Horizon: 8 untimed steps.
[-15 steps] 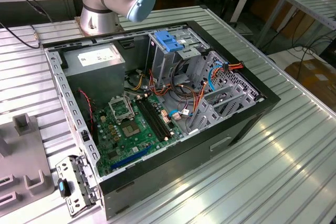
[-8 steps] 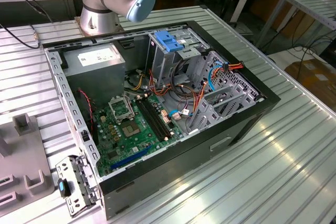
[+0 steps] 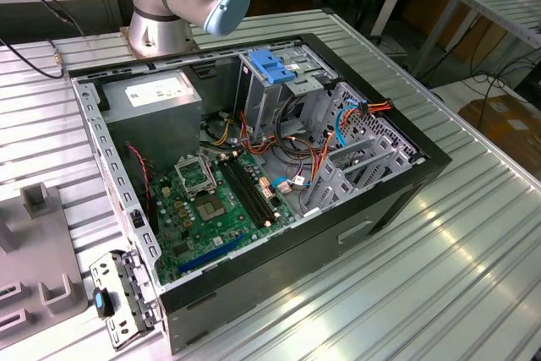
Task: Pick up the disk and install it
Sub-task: 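Pick up the disk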
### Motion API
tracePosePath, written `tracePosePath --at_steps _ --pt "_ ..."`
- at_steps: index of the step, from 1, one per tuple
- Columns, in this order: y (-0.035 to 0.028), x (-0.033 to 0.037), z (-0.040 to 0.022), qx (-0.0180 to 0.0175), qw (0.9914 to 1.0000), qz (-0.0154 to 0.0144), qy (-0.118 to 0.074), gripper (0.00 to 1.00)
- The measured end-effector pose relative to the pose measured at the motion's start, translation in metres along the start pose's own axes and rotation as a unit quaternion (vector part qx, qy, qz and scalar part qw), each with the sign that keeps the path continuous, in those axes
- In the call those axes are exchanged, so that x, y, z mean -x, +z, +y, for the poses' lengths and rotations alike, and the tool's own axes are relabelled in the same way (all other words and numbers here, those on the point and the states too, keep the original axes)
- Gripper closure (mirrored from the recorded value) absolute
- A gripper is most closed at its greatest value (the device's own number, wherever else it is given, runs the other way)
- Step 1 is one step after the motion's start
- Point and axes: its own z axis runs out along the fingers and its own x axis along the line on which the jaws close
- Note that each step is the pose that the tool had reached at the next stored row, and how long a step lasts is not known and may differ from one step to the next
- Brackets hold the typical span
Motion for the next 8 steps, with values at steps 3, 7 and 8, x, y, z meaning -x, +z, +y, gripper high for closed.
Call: tracePosePath --at_steps 3,7,8 --pt "0.0000 0.0000 0.0000 0.0001 1.00000 0.0001 -0.003 0.89" --pt "0.0000 0.0000 0.0000 0.0002 0.99996 0.0004 -0.009 0.89" --pt "0.0000 0.0000 0.0000 0.0003 0.99993 0.0006 -0.012 0.89"
